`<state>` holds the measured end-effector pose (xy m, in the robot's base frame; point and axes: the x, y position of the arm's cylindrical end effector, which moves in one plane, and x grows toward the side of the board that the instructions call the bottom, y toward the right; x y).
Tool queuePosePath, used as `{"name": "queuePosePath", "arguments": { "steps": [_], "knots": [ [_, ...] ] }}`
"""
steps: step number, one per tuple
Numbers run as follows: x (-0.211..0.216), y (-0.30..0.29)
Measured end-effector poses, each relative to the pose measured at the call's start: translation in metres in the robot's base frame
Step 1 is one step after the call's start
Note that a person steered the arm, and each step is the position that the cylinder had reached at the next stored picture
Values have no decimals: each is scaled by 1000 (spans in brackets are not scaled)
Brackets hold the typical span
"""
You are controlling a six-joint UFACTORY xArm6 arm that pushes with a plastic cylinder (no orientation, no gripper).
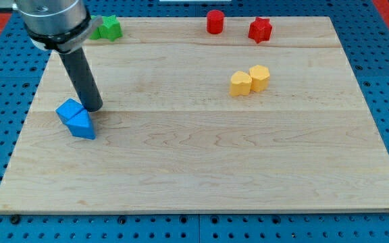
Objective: Move your arm to the red circle
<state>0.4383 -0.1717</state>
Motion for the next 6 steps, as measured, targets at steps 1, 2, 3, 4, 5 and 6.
{"name": "queuePosePath", "arguments": {
  "steps": [1,2,3,4,5,6],
  "knots": [
    [-32,18],
    [-99,75],
    [-165,89],
    [-218,100],
    [-246,136],
    [-246,163]
  ]
}}
